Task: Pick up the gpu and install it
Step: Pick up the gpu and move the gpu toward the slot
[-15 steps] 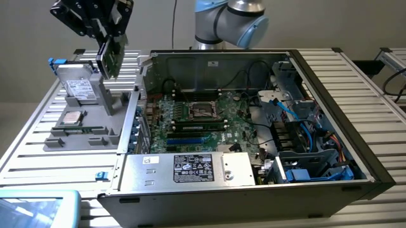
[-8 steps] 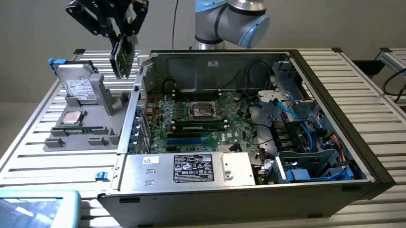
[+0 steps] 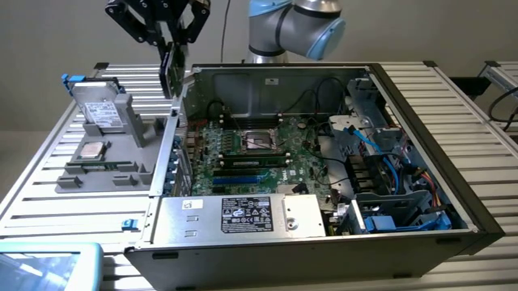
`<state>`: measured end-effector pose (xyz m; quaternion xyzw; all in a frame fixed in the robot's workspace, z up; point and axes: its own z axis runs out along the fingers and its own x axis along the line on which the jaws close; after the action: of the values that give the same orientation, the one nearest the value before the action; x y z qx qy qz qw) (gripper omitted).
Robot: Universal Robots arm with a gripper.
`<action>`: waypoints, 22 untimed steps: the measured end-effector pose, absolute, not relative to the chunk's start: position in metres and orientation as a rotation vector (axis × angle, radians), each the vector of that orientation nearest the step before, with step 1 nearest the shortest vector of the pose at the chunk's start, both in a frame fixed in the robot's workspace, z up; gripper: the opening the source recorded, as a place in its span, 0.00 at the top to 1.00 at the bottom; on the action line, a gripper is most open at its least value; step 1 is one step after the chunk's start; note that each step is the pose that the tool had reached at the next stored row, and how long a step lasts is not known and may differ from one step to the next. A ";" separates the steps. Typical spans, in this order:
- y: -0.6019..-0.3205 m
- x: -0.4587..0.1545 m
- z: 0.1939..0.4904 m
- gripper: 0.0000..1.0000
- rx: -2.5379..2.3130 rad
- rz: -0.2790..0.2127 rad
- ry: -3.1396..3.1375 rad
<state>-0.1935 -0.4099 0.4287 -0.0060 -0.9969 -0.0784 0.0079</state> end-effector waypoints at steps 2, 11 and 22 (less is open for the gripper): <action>-0.410 -0.188 0.429 0.72 -0.020 -0.244 -3.103; -0.413 -0.151 0.432 0.72 -0.022 -0.243 -3.089; -0.415 -0.101 0.432 0.72 -0.022 -0.243 -3.089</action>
<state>-0.1005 -0.4146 0.4323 -0.0071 -0.9967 -0.0783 0.0215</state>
